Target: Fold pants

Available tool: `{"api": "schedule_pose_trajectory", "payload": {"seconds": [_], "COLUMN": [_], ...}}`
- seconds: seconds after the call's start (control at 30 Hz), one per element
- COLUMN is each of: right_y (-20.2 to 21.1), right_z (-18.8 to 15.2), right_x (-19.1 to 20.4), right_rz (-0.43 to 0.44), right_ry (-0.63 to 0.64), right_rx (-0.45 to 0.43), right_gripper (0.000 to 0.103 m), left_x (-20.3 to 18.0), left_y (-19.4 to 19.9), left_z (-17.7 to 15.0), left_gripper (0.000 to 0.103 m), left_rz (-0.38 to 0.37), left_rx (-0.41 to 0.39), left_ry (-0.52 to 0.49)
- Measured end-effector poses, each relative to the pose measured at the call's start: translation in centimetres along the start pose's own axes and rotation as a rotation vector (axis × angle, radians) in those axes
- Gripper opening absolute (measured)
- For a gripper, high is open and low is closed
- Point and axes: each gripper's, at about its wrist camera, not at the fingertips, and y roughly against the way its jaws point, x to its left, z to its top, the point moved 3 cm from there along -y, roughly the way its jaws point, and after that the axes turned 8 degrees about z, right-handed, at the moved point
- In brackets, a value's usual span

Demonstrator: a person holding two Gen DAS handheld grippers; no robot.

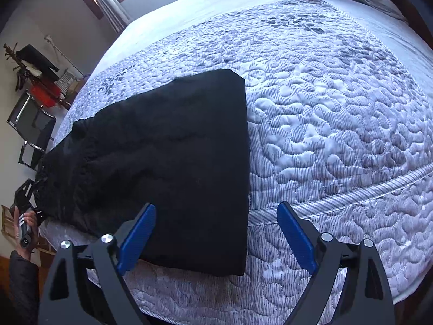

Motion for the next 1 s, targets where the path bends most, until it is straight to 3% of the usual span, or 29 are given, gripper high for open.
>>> {"api": "schedule_pose_trajectory", "payload": {"seconds": [0.13, 0.3, 0.5, 0.77, 1.0], "right_y": [-0.3, -0.4, -0.1, 0.0, 0.5], "right_z": [-0.3, -0.6, -0.7, -1.2, -1.5], "right_x": [-0.2, -0.2, -0.6, -1.6, -2.5], "right_rz": [-0.004, -0.01, -0.006, -0.002, 0.006], "right_ry": [-0.005, -0.002, -0.018, -0.048, -0.072], "right_rx": [0.015, 0.023, 0.02, 0.018, 0.007], "right_gripper": [0.092, 0.092, 0.092, 0.092, 0.092], "left_x": [-0.4, -3.3, -8.7, -15.8, -18.6], "left_y": [0.6, 2.3, 4.4, 4.8, 2.6], "left_z": [-0.3, -1.3, -4.0, -10.9, -17.3], "left_gripper": [0.014, 0.012, 0.014, 0.021, 0.032], "left_rz": [-0.066, -0.147, -0.163, -0.078, 0.039], "left_rx": [-0.002, -0.054, -0.111, -0.149, -0.135], "left_ry": [-0.022, -0.124, -0.341, -0.709, -0.951]}}
